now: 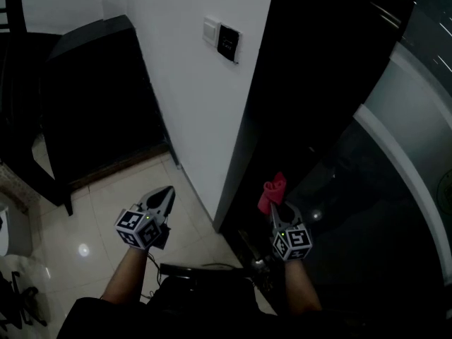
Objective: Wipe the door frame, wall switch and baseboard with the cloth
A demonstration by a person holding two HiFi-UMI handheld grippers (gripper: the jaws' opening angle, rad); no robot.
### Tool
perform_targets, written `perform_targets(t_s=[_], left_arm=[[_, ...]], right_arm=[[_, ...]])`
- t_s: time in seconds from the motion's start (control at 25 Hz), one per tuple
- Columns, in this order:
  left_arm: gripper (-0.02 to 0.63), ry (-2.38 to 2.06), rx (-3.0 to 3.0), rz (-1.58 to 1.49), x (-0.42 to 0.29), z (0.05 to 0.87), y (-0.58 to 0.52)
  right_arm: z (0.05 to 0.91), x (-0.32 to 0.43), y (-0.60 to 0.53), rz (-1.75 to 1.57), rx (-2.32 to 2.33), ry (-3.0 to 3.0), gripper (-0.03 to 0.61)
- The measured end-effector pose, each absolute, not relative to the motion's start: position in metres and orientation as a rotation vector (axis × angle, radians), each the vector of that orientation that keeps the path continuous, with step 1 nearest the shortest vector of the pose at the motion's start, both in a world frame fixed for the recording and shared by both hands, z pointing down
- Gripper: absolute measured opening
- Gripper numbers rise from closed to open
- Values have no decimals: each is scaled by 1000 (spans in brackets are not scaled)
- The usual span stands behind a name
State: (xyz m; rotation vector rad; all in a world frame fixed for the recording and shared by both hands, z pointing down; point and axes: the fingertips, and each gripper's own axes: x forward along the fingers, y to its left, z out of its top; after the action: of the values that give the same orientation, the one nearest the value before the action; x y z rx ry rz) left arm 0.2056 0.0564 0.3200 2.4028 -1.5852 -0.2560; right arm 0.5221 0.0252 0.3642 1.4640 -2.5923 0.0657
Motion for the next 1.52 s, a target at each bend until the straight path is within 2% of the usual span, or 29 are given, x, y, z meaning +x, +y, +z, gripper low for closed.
perform_targets(t_s=[0.28, 0.4, 0.88, 1.52], left_arm=[[3, -1880, 2323, -439, 144, 288, 103], [3, -2020, 2285, -414, 123, 287, 122], [3, -2363, 1986, -332, 22, 309, 221], [3, -2387, 1933, -446, -182, 308, 255]], right_arm=[[313, 431, 59, -178, 1234, -2843, 61], [312, 397, 61, -227, 1108, -2876, 61], [332, 268, 57, -120, 765, -3026, 61], [325, 88, 29, 133, 990, -3099, 61]])
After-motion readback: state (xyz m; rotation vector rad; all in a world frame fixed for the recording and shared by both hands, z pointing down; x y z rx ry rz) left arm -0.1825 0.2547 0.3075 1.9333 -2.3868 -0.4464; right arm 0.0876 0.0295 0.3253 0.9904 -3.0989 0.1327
